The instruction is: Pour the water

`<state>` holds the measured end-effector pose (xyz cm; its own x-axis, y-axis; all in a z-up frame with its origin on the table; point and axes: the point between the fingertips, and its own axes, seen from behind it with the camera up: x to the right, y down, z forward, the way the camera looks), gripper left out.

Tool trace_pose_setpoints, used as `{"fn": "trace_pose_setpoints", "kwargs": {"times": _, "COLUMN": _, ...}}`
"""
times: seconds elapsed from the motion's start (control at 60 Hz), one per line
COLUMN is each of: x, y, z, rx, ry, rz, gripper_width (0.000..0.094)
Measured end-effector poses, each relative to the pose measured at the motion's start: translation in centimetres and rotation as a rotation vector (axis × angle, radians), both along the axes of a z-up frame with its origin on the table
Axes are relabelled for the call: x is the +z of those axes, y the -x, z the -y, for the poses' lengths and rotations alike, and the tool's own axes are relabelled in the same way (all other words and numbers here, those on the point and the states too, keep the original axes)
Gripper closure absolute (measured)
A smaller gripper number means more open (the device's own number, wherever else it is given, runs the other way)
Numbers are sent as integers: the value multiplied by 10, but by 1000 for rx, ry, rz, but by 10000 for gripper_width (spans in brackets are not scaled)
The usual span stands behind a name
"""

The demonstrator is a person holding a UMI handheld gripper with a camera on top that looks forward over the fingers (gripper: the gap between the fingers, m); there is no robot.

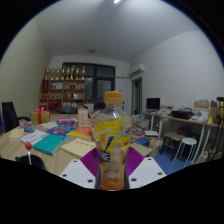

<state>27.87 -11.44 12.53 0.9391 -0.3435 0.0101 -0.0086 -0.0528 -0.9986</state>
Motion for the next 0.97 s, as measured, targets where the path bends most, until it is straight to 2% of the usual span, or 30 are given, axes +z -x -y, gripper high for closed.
{"fn": "trace_pose_setpoints", "kwargs": {"times": 0.1, "x": 1, "y": -8, "z": 8, "rx": -11, "ry": -14, "rz": -42, "gripper_width": 615}}
{"fn": "trace_pose_setpoints", "kwargs": {"times": 0.15, "x": 2, "y": -6, "z": 8, "rx": -15, "ry": -20, "rz": -40, "gripper_width": 582}}
{"fn": "trace_pose_setpoints", "kwargs": {"times": 0.283, "x": -1, "y": -11, "z": 20, "rx": -36, "ry": 37, "rz": -31, "gripper_width": 341}}
{"fn": "trace_pose_setpoints", "kwargs": {"times": 0.35, "x": -7, "y": -7, "z": 40, "rx": 0, "ry": 81, "rz": -41, "gripper_width": 80}}
{"fn": "trace_pose_setpoints", "kwargs": {"times": 0.45, "x": -8, "y": 16, "z": 58, "rx": 23, "ry": 108, "rz": -17, "gripper_width": 106}}
{"fn": "trace_pose_setpoints", "kwargs": {"times": 0.467, "x": -4, "y": 10, "z": 82, "rx": 24, "ry": 112, "rz": -11, "gripper_width": 106}}
{"fn": "trace_pose_setpoints", "kwargs": {"times": 0.533, "x": 2, "y": 23, "z": 108, "rx": 11, "ry": 122, "rz": 6, "gripper_width": 103}}
{"fn": "trace_pose_setpoints", "kwargs": {"times": 0.8, "x": 20, "y": 83, "z": 267, "rx": 34, "ry": 99, "rz": -108, "gripper_width": 100}}
{"fn": "trace_pose_setpoints", "kwargs": {"times": 0.967, "x": 34, "y": 105, "z": 328, "rx": 40, "ry": 57, "rz": -142, "gripper_width": 99}}
